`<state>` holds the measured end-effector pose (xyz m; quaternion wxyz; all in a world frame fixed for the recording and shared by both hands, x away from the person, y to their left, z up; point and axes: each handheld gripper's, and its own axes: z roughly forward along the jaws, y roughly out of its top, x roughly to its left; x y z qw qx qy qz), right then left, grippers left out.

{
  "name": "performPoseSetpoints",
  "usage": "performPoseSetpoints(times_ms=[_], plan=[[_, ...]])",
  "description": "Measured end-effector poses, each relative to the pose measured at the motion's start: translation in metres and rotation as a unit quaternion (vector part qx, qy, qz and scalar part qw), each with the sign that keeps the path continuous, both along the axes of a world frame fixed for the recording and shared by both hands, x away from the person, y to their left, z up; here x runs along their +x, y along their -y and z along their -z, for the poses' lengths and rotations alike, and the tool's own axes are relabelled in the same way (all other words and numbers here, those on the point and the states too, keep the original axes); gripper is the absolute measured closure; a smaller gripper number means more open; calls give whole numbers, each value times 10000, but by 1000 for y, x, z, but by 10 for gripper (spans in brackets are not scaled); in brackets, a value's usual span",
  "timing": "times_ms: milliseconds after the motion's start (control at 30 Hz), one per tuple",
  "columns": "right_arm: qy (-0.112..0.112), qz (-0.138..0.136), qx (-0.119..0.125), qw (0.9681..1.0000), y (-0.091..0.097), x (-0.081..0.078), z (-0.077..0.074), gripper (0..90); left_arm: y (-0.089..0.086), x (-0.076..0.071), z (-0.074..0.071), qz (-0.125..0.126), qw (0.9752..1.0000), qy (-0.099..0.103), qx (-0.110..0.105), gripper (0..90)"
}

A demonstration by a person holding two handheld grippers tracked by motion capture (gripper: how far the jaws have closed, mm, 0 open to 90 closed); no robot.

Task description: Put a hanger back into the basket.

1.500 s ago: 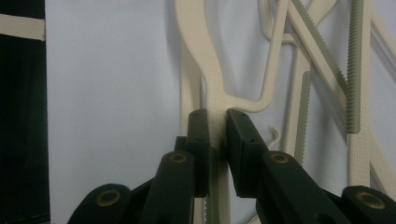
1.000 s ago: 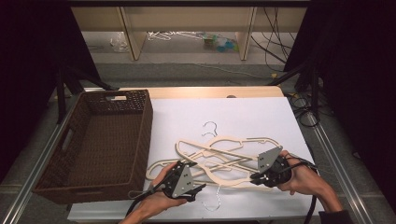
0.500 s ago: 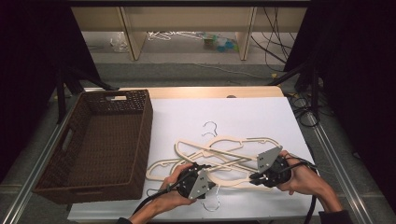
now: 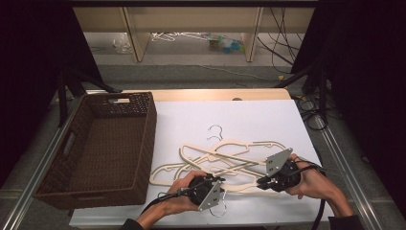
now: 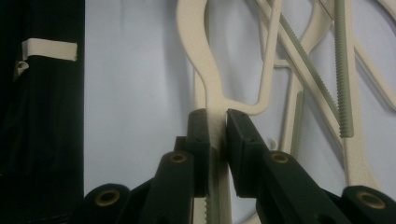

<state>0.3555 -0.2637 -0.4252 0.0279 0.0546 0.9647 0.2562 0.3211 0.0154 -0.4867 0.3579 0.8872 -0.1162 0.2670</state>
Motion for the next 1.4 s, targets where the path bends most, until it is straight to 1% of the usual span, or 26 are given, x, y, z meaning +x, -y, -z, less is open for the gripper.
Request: performPoseSetpoints(times_ms=[33, 100, 167, 200, 333, 400, 467, 533, 567, 600, 667, 700, 733, 767, 800, 867, 933, 967, 1000, 1100, 1167, 1200, 1233, 1267, 1367, 1400], plan=[[-21, -11, 19, 10000, 1, 0, 0, 801, 1, 0, 0, 22, 10000, 32, -57, 685], [-60, 2, 49, 10000, 2, 1, 1, 801, 2, -1, -3, 103, 9998, 166, 20, 703], [-84, 25, 66, 9999, 3, 1, 2, 800, 3, -1, -5, 174, 9997, 181, 50, 718], [-123, 37, 80, 9999, 5, 3, 4, 796, 4, 0, -7, 306, 9993, 220, 85, 725], [-171, 157, 80, 9997, 8, 4, 6, 764, 6, -2, -9, 400, 9985, 297, 229, 762], [-153, 242, 144, 9995, 11, 3, 4, 683, 8, -2, -14, 462, 9975, 466, 252, 783], [-5, 371, 294, 9989, 12, 3, -2, 627, 9, -1, -20, 470, 9968, 605, 235, 806], [1, 394, 319, 9987, 13, 2, -4, 603, 8, 0, -25, 479, 9964, 667, 201, 819], [282, 626, 442, 9967, 15, 1, -14, 518, 8, 3, -31, 533, 9953, 793, 166, 831], [376, 747, 543, 9950, 16, 1, -19, 508, 6, 6, -39, 450, 9945, 943, 58, 840], [525, 879, 672, 9925, 18, 0, -27, 472, 5, 7, -42, 398, 9947, 946, 25, 855], [649, 994, 750, 9901, 20, -1, -32, 450, 2, 10, -49, 278, 9958, 854, -178, 857], [744, 1045, 796, 9885, 20, -1, -35, 439, 2, 10, -49, 278, 9958, 854, -178, 857], [895, 1169, 909, 9849, 21, -2, -40, 419, -1, 12, -56, 144, 9963, 833, -169, 857], [894, 1206, 970, 9839, 22, -2, -43, 415, -1, 13, -59, 115, 9963, 833, -160, 857], [1004, 1272, 1160, 9799, 23, -4, -50, 409, -2, 15, -62, 11, 9969, 753, -208, 857], [1101, 1307, 1245, 9774, 23, -7, -55, 392, -4, 19, -67, -101, 9973, 675, -274, 857], [1101, 1307, 1245, 9774, 23, -7, -55, 392, -4, 19, -67, -101, 9973, 675, -274, 857], [1214, 1383, 1292, 9744, 24, -10, -59, 389, -6, 23, -72, -214, 9971, 631, -366, 857], [1232, 1410, 1436, 9718, 24, -14, -62, 385, -8, 30, -83, -437, 9969, 379, -538, 857], [1204, 1438, 1516, 9705, 24, -17, -62, 374, -9, 33, -88, -606, 9963, 276, -541, 857], [1194, 1455, 1543, 9699, 24, -18, -61, 368, -10, 35, -92, -707, 9955, 208, -588, 857], [1190, 1466, 1552, 9697, 23, -19, -59, 367, -11, 37, -96, -799, 9951, 164, -556, 857], [1220, 1506, 1581, 9682, 23, -20, -57, 362, -13, 39, -99, -904, 9936, 51, -673, 857], [1210, 1602, 1595, 9666, 22, -21, -52, 354, -18, 45, -108, -1177, 9869, -336, -1051, 857], [1184, 1664, 1663, 9647, 21, -21, -48, 351, -20, 47, -110, -1225, 9854, -387, -1118, 857]])
